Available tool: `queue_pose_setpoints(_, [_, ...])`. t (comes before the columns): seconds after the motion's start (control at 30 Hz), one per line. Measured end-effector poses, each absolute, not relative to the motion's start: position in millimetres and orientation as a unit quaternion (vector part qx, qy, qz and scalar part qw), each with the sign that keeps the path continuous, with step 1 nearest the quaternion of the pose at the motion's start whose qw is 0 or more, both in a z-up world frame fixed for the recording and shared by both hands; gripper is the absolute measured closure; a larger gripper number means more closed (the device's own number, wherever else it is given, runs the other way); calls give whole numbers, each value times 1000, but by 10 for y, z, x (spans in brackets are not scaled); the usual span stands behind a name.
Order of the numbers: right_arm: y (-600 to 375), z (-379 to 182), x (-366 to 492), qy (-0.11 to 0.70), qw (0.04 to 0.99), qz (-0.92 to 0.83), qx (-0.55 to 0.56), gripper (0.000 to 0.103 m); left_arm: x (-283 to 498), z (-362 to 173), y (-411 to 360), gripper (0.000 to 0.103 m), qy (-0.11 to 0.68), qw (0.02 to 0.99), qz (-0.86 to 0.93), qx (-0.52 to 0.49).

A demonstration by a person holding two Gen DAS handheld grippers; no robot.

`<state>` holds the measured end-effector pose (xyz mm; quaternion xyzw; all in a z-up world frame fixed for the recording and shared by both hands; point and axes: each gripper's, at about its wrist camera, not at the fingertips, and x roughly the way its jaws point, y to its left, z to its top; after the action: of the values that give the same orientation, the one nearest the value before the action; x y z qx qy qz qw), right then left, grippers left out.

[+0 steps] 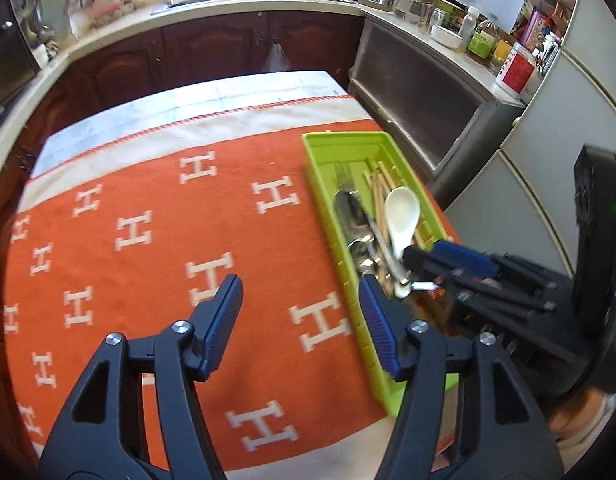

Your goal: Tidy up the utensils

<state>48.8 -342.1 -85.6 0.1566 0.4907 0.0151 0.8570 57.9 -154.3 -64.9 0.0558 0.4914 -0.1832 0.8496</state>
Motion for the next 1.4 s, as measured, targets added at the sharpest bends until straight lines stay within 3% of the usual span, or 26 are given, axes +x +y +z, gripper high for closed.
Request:
queue_pose_setpoints(0.2, [-3357,-726,264,497,855,7,146,50,359,-619,-1244,45,491,857,-139,71])
queue_pose_setpoints(0.43, [-3205,-492,-46,494,856,16,148,41,202,-402,-854,44,469,879,-67,54])
queue_pose_setpoints(0.7, [-2894,70,-341,468,871,37,141,30,-150,106,-679,27,413,908,-27,59])
queue_pose_setpoints(1.03, [-2394,790,-626,422,900,63,91,16,-603,562,-528,22,359,932,6,44])
queue_pose_setpoints(1.4, [-2252,894,-776,425,899,55,92,15,-708,462,-417,22,381,924,16,29])
